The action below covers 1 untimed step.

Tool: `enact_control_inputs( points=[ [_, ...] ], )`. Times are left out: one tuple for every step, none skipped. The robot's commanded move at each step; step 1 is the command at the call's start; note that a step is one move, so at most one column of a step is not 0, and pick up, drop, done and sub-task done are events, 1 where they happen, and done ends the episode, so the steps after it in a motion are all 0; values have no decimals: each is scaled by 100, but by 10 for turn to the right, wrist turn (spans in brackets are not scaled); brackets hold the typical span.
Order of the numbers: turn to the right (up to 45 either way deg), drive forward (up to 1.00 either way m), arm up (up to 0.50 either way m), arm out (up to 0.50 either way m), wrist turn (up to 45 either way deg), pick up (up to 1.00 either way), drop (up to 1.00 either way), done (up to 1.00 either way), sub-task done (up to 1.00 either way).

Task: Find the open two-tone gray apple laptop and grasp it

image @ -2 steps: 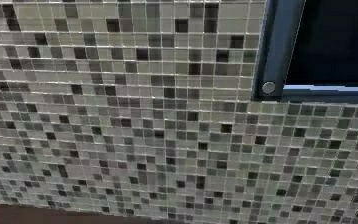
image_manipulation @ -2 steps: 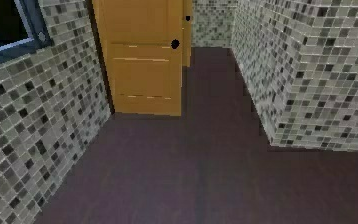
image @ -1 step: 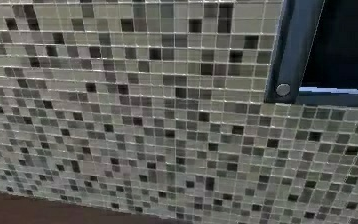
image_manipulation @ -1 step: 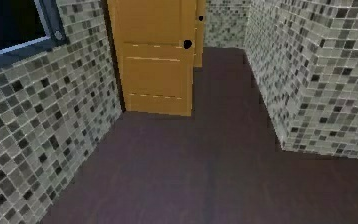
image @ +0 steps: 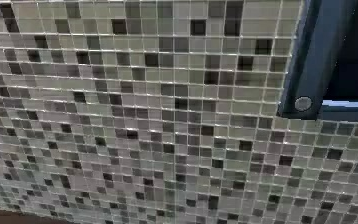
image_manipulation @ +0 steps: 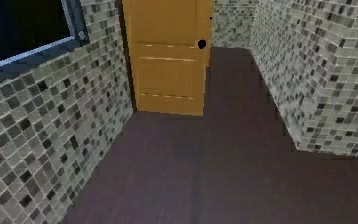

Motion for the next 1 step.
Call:
enact_control_inputs(
  points=[
    [-450, 0, 0, 0, 0, 0, 0, 0, 0]
  ],
)
